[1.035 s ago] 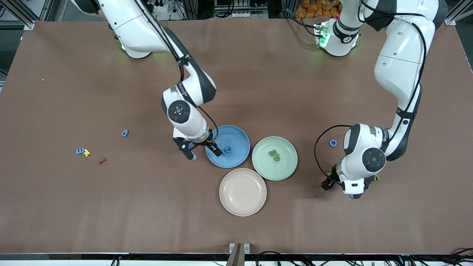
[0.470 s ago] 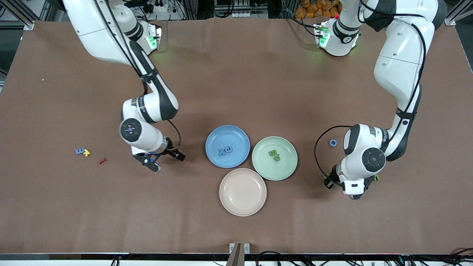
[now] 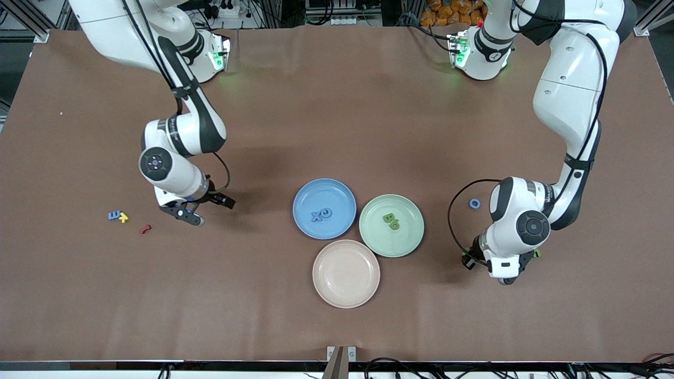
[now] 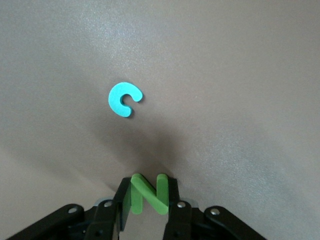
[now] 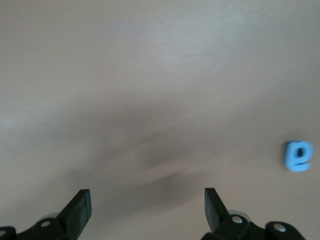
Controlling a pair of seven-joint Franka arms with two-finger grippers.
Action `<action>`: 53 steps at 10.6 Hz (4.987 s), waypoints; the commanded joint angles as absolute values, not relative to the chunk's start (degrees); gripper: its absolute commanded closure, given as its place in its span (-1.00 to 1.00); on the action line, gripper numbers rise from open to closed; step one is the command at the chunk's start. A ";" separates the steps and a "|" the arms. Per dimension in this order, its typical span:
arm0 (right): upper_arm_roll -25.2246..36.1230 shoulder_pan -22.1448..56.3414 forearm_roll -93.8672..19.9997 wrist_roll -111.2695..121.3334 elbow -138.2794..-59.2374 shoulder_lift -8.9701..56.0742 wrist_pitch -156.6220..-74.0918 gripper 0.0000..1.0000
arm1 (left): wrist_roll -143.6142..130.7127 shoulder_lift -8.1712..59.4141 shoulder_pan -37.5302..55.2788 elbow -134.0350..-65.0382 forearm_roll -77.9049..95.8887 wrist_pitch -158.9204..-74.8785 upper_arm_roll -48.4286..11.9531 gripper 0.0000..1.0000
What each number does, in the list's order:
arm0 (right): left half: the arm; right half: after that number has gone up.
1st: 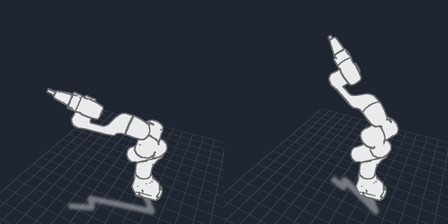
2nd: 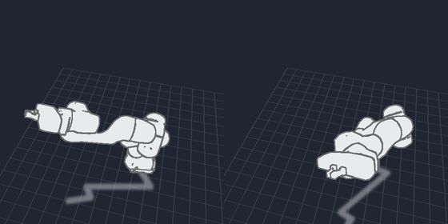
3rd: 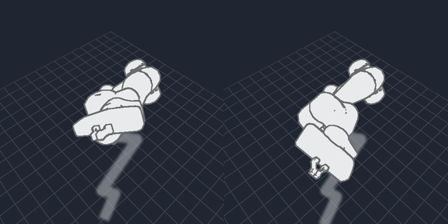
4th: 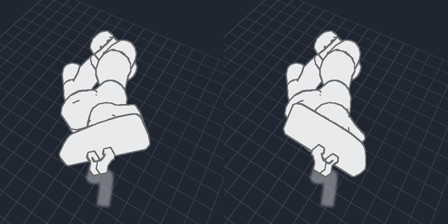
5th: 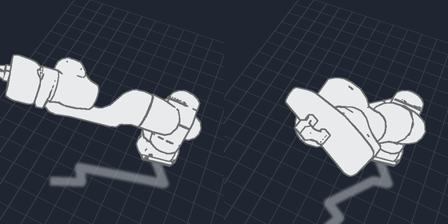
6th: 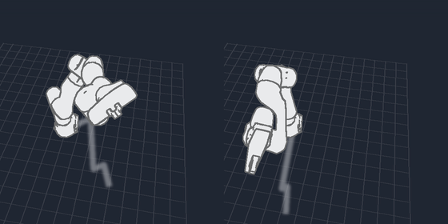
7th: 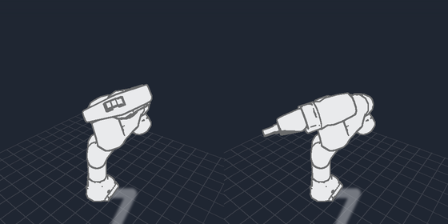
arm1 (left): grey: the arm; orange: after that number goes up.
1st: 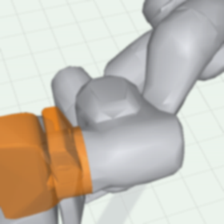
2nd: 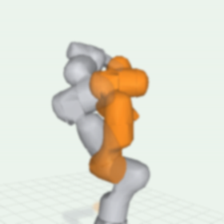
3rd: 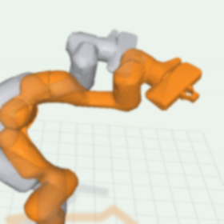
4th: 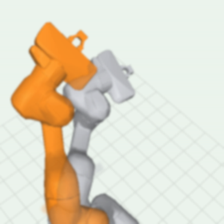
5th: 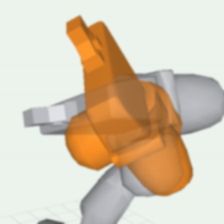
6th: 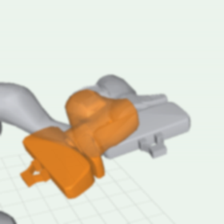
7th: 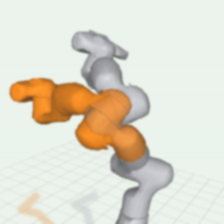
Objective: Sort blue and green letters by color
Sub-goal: 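Grasp the green N with the left gripper while the right gripper returns, then place the N on the green plate while the right gripper grasps blue p, then place the p on the blue plate while the left gripper grasps green U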
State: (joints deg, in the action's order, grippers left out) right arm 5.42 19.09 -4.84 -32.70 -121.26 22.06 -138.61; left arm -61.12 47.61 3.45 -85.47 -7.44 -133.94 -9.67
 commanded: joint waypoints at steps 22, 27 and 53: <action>4.48 2.20 -6.06 -14.24 -134.91 20.57 -150.21 -1.00 | -67.00 38.32 15.93 -86.48 -8.61 -122.44 -13.09 -1.00; 4.48 2.55 -6.15 -14.24 -134.91 21.27 -150.21 -1.00 | -54.08 36.91 4.42 -89.47 -14.32 -121.91 -18.62 -1.00; -11.16 23.54 -25.14 -69.76 -94.23 34.61 -144.38 1.00 | -6.42 46.05 -22.41 -92.37 -17.84 -139.57 -19.69 -1.00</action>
